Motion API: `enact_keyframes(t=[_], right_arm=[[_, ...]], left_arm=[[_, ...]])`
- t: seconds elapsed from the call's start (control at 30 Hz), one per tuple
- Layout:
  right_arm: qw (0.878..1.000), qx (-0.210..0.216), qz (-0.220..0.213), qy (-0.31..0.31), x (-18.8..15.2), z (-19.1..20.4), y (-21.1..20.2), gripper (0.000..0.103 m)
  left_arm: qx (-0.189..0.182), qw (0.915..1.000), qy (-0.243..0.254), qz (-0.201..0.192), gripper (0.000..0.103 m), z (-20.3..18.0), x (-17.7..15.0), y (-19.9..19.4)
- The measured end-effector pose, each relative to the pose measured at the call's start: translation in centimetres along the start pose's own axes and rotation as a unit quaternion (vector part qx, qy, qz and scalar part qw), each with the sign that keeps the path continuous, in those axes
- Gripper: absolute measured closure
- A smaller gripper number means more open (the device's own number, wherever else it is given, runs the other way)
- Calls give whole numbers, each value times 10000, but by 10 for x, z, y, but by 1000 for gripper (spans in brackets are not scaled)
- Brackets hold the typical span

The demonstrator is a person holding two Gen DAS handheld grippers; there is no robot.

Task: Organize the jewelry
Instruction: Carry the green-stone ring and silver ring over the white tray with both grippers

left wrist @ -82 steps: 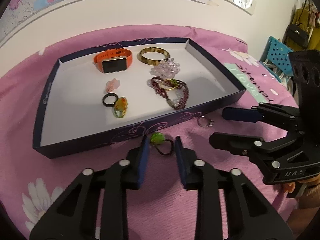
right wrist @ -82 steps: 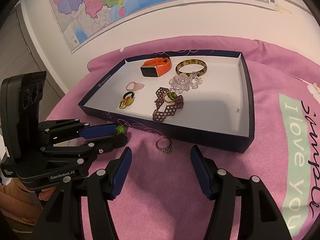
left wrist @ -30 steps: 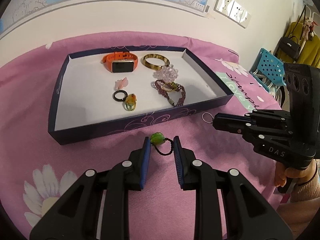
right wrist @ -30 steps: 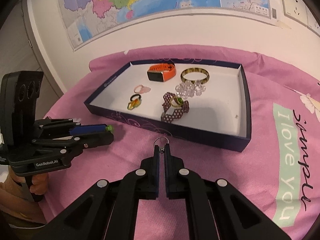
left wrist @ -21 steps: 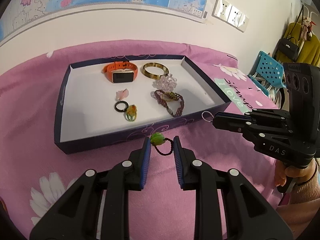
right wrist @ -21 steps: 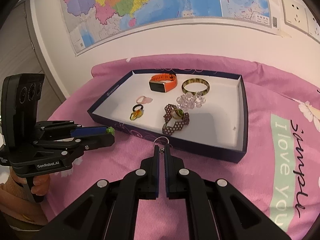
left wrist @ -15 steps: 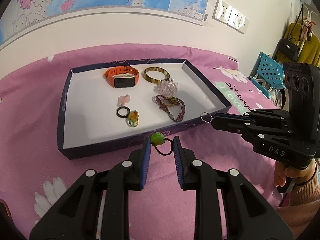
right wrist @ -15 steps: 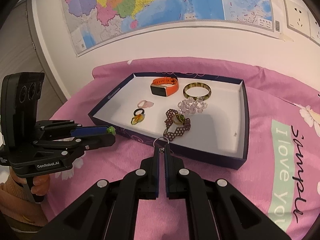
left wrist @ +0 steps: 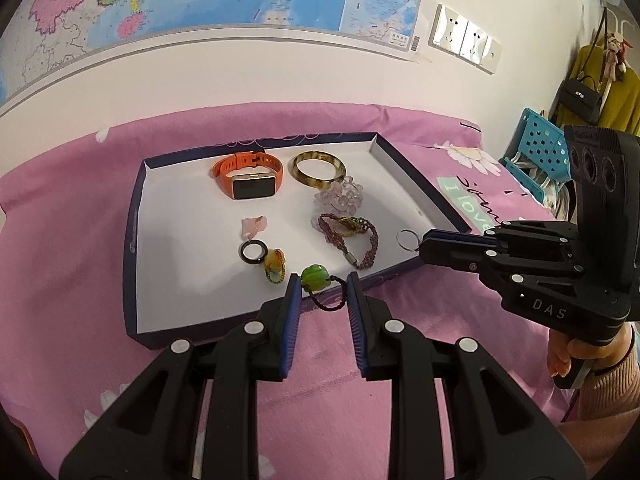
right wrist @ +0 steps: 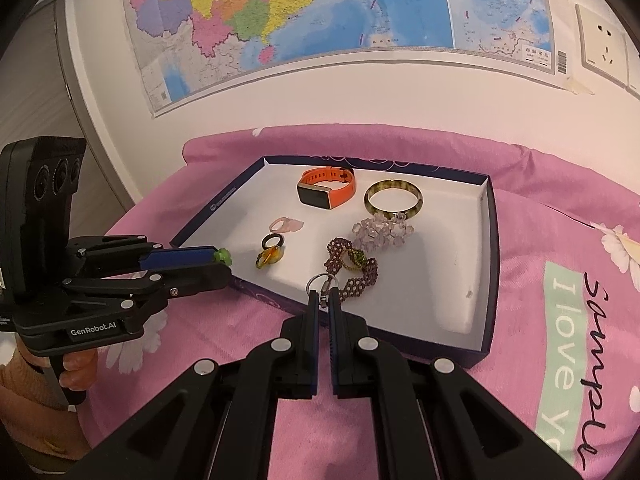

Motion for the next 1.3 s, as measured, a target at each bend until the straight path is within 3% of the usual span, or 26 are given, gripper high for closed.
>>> enact_keyframes(t=[1.3], right_arm=[[10000, 49, 80, 18, 11, -4, 16, 100]], left_arm=[[131, 9998, 81, 96, 80, 4, 10, 18]])
Point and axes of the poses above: each gripper's, at about its wrist camera, not at the fingertips, and y roughly the way its jaws point, z to its left, x to its top, the point moved 9 cm from there along y, roughly the way its jaws point, and after that the axes turned 3 degrees about y, right-handed, at the moved point
